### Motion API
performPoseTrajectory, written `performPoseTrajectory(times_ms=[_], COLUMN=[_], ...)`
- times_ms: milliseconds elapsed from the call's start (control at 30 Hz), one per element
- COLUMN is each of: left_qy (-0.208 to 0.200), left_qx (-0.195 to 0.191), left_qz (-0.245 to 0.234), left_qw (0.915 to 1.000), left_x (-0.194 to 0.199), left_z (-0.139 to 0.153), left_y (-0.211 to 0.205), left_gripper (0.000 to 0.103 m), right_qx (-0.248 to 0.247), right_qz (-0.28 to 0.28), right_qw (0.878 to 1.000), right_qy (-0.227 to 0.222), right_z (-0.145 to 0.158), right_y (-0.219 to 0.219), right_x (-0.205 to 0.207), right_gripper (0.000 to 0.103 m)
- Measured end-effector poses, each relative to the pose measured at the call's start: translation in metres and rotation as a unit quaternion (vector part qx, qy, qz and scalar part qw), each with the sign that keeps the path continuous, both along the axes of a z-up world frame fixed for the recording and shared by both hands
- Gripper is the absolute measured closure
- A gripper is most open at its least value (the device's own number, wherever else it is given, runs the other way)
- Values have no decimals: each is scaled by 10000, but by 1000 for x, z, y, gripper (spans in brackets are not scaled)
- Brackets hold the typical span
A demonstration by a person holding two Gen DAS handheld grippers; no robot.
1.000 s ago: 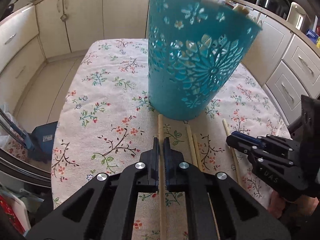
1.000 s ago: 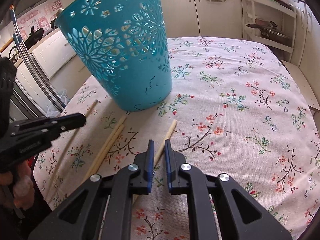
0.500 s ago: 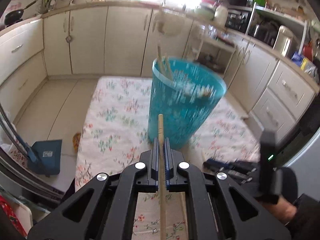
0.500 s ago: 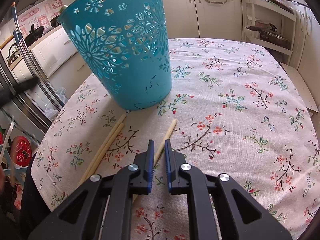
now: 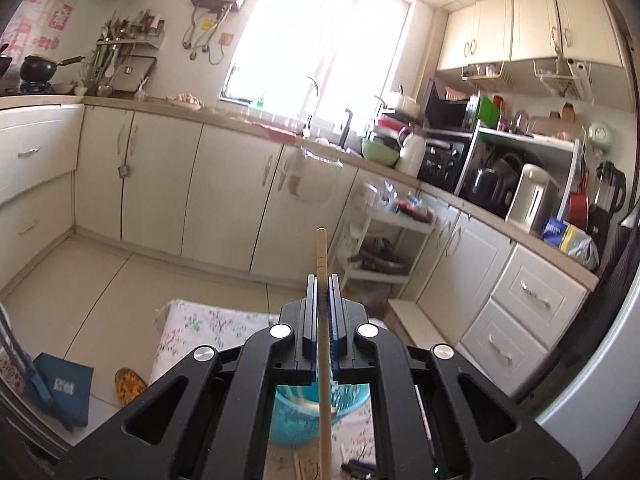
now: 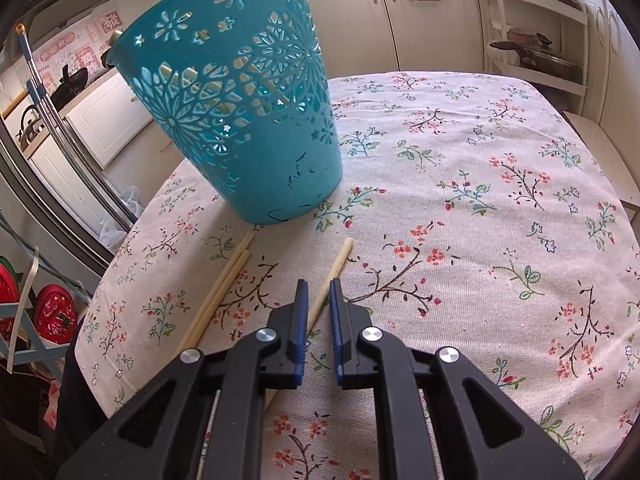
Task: Organize utensils
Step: 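Lift the chopstick with the left gripper over the cup and open it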
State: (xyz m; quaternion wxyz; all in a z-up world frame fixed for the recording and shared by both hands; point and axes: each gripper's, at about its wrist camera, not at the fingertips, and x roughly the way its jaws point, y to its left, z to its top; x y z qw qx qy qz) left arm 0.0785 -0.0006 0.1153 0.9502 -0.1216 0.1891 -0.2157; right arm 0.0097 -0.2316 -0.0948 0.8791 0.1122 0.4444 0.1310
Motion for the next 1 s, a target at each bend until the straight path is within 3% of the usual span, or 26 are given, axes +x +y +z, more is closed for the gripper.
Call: performPoseTrajectory(times_ms=[233,667,1000], left_qy=[-241,-160,-72], left_qx=[-210,-374,-264], left_qz=[229,441,516], left_qw=[9992,9982,9983], left_x=[38,94,105], left_z=[4,-42,-66], left_y=[-15,-40,-49], left_gripper=[98,98,98], right_qx=[179,344,359], right_qz=[-15,-8,-12], right_qw=[9998,9994,9993], right_qy=[31,57,60], right_z=[-2,-3,-3], right_y=[-3,-13,-12], right_x=[0,1,1], right_gripper=[92,92,92])
